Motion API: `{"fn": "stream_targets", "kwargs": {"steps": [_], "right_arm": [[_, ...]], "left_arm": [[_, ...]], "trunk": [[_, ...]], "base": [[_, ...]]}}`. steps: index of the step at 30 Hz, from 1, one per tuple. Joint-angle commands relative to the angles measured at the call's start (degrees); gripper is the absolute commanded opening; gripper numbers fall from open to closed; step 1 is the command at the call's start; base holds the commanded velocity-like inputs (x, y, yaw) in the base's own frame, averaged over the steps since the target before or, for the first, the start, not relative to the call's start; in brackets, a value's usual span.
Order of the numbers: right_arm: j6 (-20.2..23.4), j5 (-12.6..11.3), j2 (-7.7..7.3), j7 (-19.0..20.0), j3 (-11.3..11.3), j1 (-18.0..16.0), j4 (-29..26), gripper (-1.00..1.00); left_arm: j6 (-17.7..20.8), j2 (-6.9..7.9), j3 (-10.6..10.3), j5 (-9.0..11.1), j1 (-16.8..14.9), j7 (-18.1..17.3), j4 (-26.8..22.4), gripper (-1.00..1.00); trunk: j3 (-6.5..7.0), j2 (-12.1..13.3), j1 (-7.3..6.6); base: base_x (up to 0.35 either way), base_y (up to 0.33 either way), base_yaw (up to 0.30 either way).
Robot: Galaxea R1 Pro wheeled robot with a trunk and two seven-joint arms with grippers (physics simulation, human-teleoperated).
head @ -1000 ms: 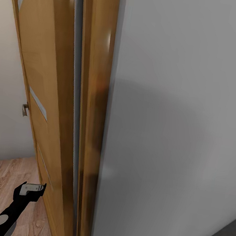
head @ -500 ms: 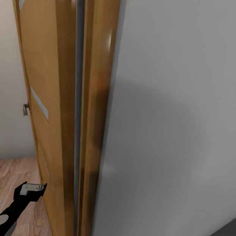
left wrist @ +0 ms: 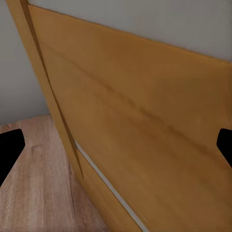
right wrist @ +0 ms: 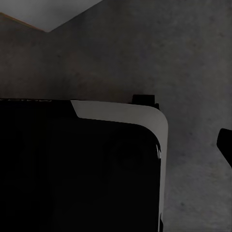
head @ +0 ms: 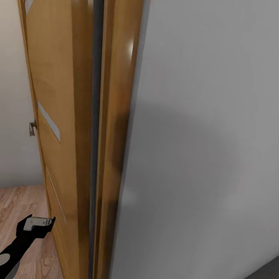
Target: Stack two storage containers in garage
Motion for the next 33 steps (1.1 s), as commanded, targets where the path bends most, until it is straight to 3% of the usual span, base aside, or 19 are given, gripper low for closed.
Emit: {"fn": "stream_targets", "kwargs": {"steps": [1, 16, 33], "right_arm": [[-0.2, 0.0, -0.01, 0.3, -0.3, 0.0, 0.1, 1.00], [-0.2, 0.0, 0.02, 0.3, -0.3, 0.0, 0.1, 1.00], [-0.2, 0.0, 0.04, 0.3, -0.3, 0.0, 0.1, 1.00]], "left_arm": [[-0.1, -0.03, 0.2, 0.0, -0.1, -0.4, 0.0, 1.00], [-0.1, -0.05, 0.2, 0.0, 0.0, -0.4, 0.0, 1.00], [-0.1, -0.05, 0.2, 0.0, 0.0, -0.4, 0.0, 1.00]], "trunk": [[-0.06, 0.0, 0.00], [-0.06, 0.0, 0.00], [-0.06, 0.0, 0.00]], "base": [[-0.001, 0.000, -0.016], [0.000, 0.000, -0.166], [0.008, 0.000, -0.013]]}}
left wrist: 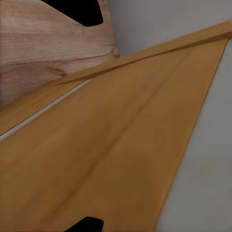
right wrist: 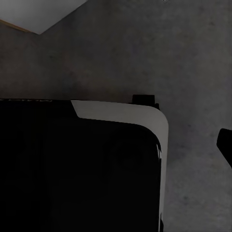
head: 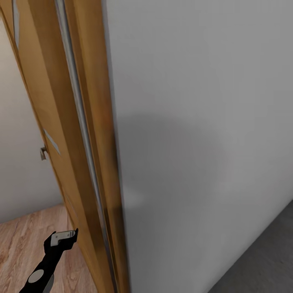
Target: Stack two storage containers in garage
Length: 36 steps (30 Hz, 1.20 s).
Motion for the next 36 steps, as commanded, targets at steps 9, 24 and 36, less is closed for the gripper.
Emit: {"fn": "stream_targets", "kwargs": {"steps": [9, 24, 36], "right_arm": [[-0.2, 0.0, -0.03, 0.3, -0.3, 0.0, 0.1, 1.00], [-0.2, 0.0, 0.00, 0.3, -0.3, 0.0, 0.1, 1.00], [-0.2, 0.0, -0.01, 0.3, -0.3, 0.0, 0.1, 1.00]], "left_arm": [[-0.2, -0.06, -3.4, -0.2, -0.1, -0.8, 0.0, 1.00], [-0.2, -0.10, -3.4, -0.2, -0.1, -0.8, 0.0, 1.00], [-0.2, -0.06, -3.4, -0.2, -0.1, -0.8, 0.0, 1.00]], "trunk": [[-0.05, 0.0, 0.01], [-0.05, 0.0, 0.01], [-0.05, 0.0, 0.01]], "base": [[0.051, 0.000, -0.003], [0.004, 0.000, -0.081], [0.000, 0.000, -0.003]]}}
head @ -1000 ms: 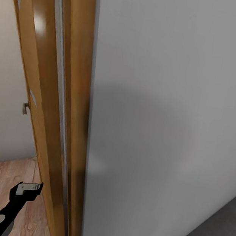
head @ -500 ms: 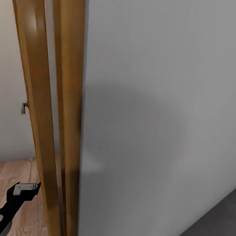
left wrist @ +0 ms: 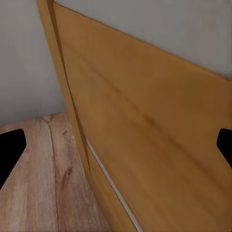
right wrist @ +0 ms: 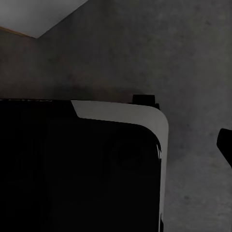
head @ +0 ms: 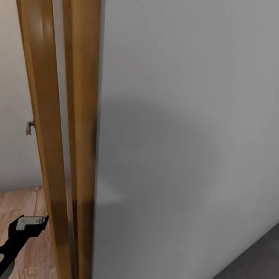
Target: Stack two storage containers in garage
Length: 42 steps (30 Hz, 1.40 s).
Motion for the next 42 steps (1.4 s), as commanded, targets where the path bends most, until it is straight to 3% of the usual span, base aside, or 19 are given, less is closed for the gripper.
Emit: {"fn": "stream_targets", "kwargs": {"steps": [1, 19, 20, 22, 42], "right_arm": [[-0.2, 0.0, 0.00, 0.3, -0.3, 0.0, 0.1, 1.00], [-0.2, 0.0, 0.00, 0.3, -0.3, 0.0, 0.1, 1.00], [-0.2, -0.1, 0.00, 0.0, -0.3, -0.1, 0.1, 1.00], [-0.2, -0.1, 0.00, 0.0, -0.3, -0.1, 0.1, 1.00], [-0.2, -0.1, 0.00, 0.0, -0.3, -0.1, 0.1, 1.00]], "left_arm": [[-0.2, -0.09, -4.3, -0.4, 0.0, -0.7, 0.1, 1.00], [-0.2, -0.09, -4.3, -0.4, 0.0, -0.7, 0.1, 1.00], [-0.4, -0.37, 0.1, 0.1, 0.0, -0.7, -0.3, 1.00], [-0.4, -0.36, 0.7, 0.1, 0.0, -0.7, -0.5, 1.00], [-0.4, -0.36, 0.7, 0.1, 0.0, -0.7, -0.5, 1.00]], "trunk": [[-0.07, 0.0, 0.00], [-0.07, 0.0, 0.00], [-0.07, 0.0, 0.00], [-0.07, 0.0, 0.00], [-0.07, 0.0, 0.00]], "base": [[0.000, 0.000, 0.000], [0.000, 0.000, 0.000], [0.000, 0.000, 0.000], [0.000, 0.000, 0.000], [0.000, 0.000, 0.000]]}}
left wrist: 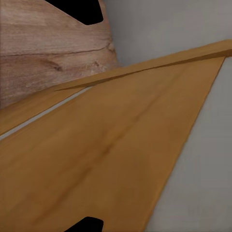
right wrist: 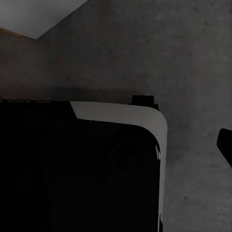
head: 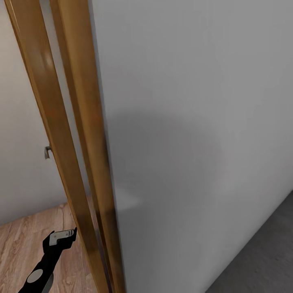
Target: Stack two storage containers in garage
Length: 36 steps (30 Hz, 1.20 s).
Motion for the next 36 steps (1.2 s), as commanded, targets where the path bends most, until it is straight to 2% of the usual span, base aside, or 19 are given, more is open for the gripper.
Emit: {"fn": "stream_targets", "kwargs": {"steps": [1, 8, 12, 19, 36], "right_arm": [[-0.2, 0.0, -0.01, 0.3, -0.3, 0.0, 0.1, 1.00], [-0.2, 0.0, -0.01, 0.3, -0.3, 0.0, 0.1, 1.00], [-0.2, 0.0, -0.01, 0.6, -0.3, 0.0, 0.1, 1.00], [-0.2, 0.0, -0.01, 0.6, -0.3, 0.0, 0.1, 1.00], [-0.2, 0.0, -0.01, 0.7, -0.3, 0.0, 0.1, 1.00]], "left_arm": [[-0.1, -0.03, 0.2, 0.1, 0.0, -0.4, 0.0, 1.00], [-0.1, -0.03, 0.2, 0.1, -0.1, -0.4, 0.0, 1.00], [-1.4, 0.54, 0.2, 0.2, -0.1, -0.3, -0.3, 1.00], [-3.5, 0.68, 0.2, 0.2, -0.1, -0.3, -0.4, 1.00], [-3.6, 0.72, 0.2, 0.2, -0.1, -0.3, -0.4, 1.00]], "trunk": [[-0.06, 0.0, 0.00], [-0.06, 0.0, 0.00], [-0.06, 0.0, 0.00], [-0.06, 0.0, 0.00], [-0.06, 0.0, 0.00]], "base": [[0.000, 0.000, 0.000], [0.000, 0.000, 0.000], [0.000, 0.000, 0.000], [0.000, 0.000, 0.000], [0.000, 0.000, 0.000]]}}
